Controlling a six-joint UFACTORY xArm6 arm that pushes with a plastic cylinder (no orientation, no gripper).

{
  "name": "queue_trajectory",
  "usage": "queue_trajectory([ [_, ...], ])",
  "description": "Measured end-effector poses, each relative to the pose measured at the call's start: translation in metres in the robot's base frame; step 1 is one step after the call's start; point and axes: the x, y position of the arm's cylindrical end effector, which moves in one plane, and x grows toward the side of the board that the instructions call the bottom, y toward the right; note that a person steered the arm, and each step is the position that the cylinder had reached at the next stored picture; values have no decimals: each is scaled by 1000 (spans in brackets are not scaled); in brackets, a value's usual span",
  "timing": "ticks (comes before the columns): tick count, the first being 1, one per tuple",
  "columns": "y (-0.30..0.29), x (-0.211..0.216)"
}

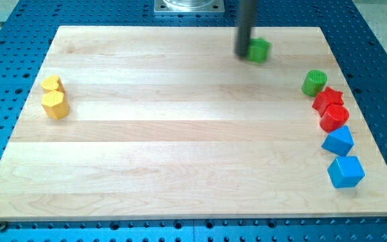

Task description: Push the green star into the green circle

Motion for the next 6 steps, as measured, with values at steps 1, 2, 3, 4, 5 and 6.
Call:
queue_trajectory([
  [1, -5, -2],
  [2, 51, -8],
  [3, 53, -9],
  [4, 82, -42],
  [5, 75, -27],
  [6, 68, 16],
])
